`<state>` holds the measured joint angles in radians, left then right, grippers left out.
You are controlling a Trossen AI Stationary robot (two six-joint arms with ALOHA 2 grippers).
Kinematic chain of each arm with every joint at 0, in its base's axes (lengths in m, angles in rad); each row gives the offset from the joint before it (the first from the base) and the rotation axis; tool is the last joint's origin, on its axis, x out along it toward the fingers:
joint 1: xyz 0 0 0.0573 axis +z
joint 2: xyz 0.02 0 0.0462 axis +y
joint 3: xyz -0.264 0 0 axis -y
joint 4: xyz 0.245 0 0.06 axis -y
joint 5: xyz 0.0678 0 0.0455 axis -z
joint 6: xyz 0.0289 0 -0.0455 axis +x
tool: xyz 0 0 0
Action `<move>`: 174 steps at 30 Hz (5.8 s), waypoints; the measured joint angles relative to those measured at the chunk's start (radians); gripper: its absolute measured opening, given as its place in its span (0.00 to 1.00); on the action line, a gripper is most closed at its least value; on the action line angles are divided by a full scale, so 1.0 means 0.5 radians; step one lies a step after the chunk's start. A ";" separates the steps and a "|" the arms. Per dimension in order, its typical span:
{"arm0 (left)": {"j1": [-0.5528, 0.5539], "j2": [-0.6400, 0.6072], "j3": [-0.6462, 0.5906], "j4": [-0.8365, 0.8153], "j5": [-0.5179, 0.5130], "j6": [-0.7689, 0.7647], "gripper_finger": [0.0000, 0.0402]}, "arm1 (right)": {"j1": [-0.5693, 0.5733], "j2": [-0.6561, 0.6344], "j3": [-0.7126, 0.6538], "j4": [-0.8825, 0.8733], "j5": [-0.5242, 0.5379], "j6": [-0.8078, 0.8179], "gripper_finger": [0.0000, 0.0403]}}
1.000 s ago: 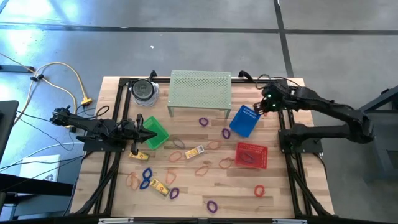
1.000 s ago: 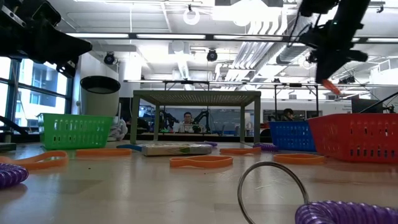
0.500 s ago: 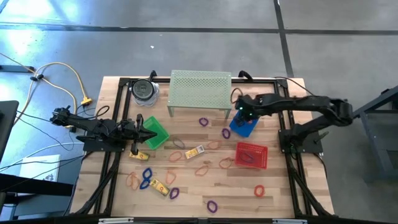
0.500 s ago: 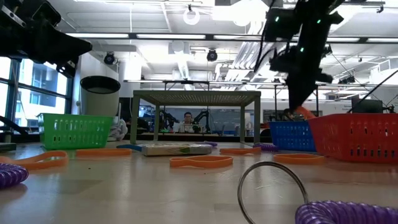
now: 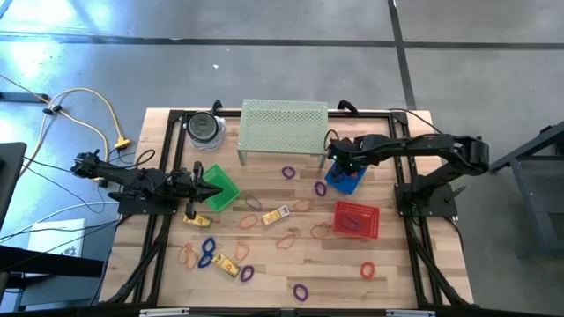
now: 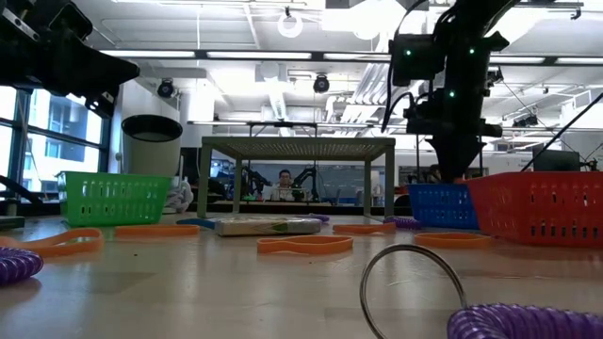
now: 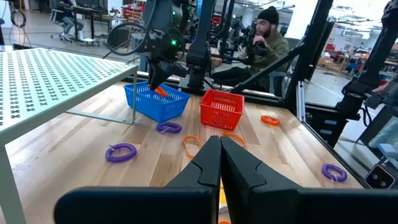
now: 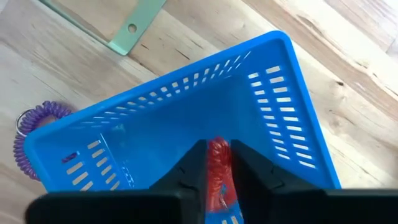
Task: Pick & Place Office Desk Supplies
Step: Put the orange spring keychain into the blue basket, then put the blue rubberband into the red basket
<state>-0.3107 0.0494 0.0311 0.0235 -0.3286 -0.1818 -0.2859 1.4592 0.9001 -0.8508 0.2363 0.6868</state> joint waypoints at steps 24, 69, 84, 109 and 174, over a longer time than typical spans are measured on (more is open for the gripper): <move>0.000 0.001 -0.001 0.007 0.000 -0.004 0.00 | 0.155 -0.387 0.001 -0.032 0.118 -0.006 0.34; -0.004 0.109 -0.002 0.017 0.041 -0.055 0.09 | 1.576 -0.445 0.001 0.590 1.418 0.155 0.33; -0.004 0.385 -0.002 0.126 0.157 -0.370 0.63 | 1.561 -0.445 0.001 0.589 1.519 0.144 0.33; -0.005 1.452 0.418 0.787 0.442 -0.468 0.72 | 1.563 -0.445 0.001 0.589 1.455 0.144 0.33; 0.235 2.494 1.503 -0.678 0.170 0.190 0.72 | 1.563 -0.446 0.001 0.618 1.398 0.000 0.33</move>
<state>-0.1933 1.2963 0.7828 -0.3156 -0.2437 -0.0869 0.4953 1.2363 0.9005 -0.5420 0.9356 0.6868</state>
